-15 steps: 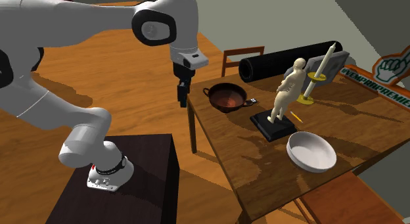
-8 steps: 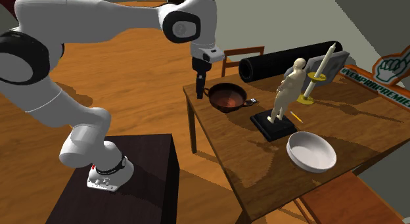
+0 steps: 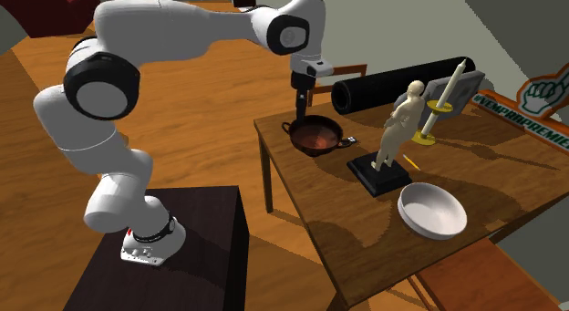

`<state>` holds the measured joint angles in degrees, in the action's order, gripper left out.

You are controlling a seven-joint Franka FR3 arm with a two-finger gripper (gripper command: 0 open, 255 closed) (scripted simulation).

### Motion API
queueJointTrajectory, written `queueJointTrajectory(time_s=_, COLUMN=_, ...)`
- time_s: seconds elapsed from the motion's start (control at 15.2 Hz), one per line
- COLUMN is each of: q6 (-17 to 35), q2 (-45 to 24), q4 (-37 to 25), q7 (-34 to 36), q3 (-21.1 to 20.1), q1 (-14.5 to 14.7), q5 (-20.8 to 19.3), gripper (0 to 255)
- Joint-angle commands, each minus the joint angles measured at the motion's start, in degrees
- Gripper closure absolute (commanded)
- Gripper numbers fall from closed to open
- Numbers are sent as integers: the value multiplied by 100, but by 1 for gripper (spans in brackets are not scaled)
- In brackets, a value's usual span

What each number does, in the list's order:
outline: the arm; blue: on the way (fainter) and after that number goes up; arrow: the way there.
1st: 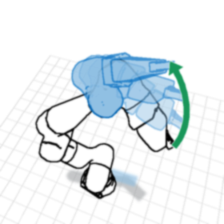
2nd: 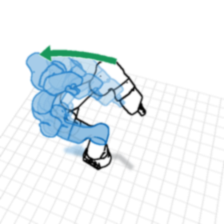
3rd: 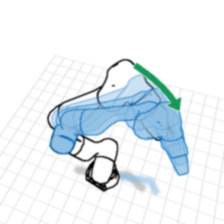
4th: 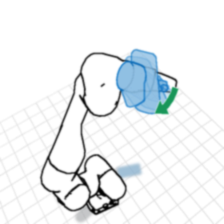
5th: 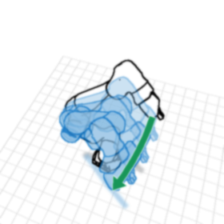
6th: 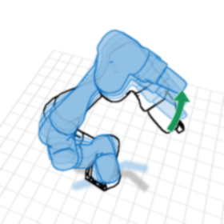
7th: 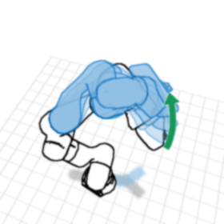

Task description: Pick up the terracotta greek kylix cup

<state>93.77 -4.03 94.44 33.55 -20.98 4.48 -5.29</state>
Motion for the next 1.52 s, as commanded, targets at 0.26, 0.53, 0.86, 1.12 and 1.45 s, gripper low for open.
queueJointTrajectory(time_s=0.26, q6=-328, q2=-1565, q4=-1736, q7=625, q3=-145, q1=505, q5=-623, gripper=0)
queueJointTrajectory(time_s=0.53, q6=-328, q2=-1969, q4=-2109, q7=742, q3=-127, q1=665, q5=-772, gripper=0)
queueJointTrajectory(time_s=0.86, q6=78, q2=-1926, q4=-1657, q7=779, q3=-121, q1=610, q5=-763, gripper=0)
queueJointTrajectory(time_s=1.12, q6=123, q2=-1933, q4=-1619, q7=779, q3=-117, q1=604, q5=-766, gripper=255)
queueJointTrajectory(time_s=1.45, q6=119, q2=-1931, q4=-1621, q7=779, q3=-118, q1=604, q5=-766, gripper=255)
